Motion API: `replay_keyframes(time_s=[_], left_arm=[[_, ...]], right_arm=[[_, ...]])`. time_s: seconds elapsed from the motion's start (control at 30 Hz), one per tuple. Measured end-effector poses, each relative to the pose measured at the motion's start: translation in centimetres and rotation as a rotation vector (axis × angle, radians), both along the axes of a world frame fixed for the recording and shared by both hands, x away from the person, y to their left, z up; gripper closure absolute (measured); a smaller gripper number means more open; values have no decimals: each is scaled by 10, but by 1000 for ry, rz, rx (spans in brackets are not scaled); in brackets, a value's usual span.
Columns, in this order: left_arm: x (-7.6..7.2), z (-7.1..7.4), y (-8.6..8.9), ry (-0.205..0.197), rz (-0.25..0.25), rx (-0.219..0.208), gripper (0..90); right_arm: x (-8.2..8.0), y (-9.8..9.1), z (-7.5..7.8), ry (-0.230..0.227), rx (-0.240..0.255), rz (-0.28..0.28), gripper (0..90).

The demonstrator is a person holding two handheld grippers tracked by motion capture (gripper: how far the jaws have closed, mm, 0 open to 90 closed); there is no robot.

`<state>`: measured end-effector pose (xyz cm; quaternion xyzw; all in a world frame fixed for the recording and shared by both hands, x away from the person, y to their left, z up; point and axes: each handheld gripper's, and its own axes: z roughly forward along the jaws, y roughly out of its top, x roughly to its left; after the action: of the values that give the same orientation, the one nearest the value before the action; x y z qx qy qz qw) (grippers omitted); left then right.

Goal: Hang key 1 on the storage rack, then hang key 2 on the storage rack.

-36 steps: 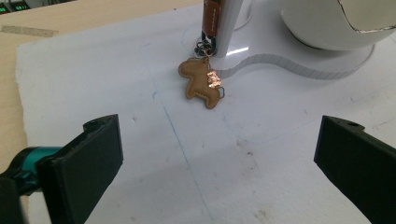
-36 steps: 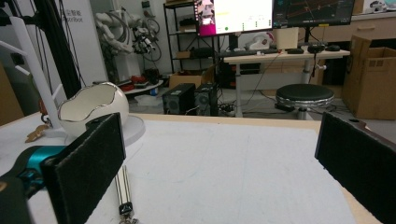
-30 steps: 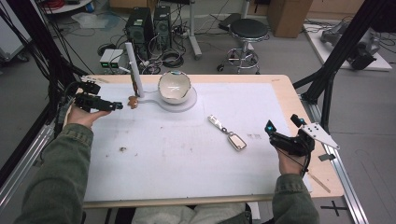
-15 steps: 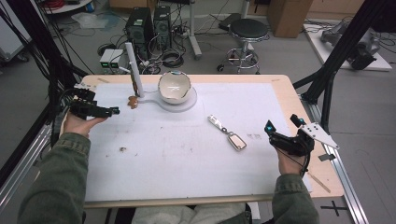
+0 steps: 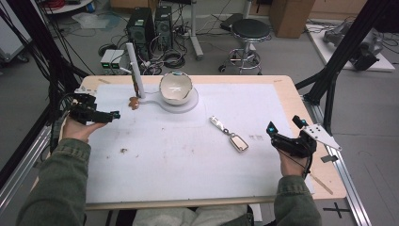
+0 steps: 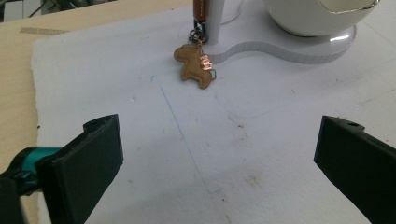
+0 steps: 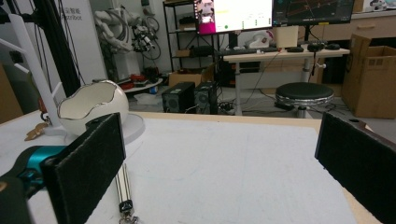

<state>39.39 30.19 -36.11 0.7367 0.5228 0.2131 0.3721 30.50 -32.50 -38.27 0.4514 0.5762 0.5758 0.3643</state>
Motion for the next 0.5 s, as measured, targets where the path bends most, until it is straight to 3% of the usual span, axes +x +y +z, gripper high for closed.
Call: replay_keyframes(time_s=[0.23, 0.5], left_arm=[[-26, -3, 1, -50, 23, 21, 16], [-46, -11, 0, -83, 32, 7, 16]], right_arm=[[0, -1, 0, -4, 2, -4, 7], [0, 0, 0, -7, -4, -1, 7]])
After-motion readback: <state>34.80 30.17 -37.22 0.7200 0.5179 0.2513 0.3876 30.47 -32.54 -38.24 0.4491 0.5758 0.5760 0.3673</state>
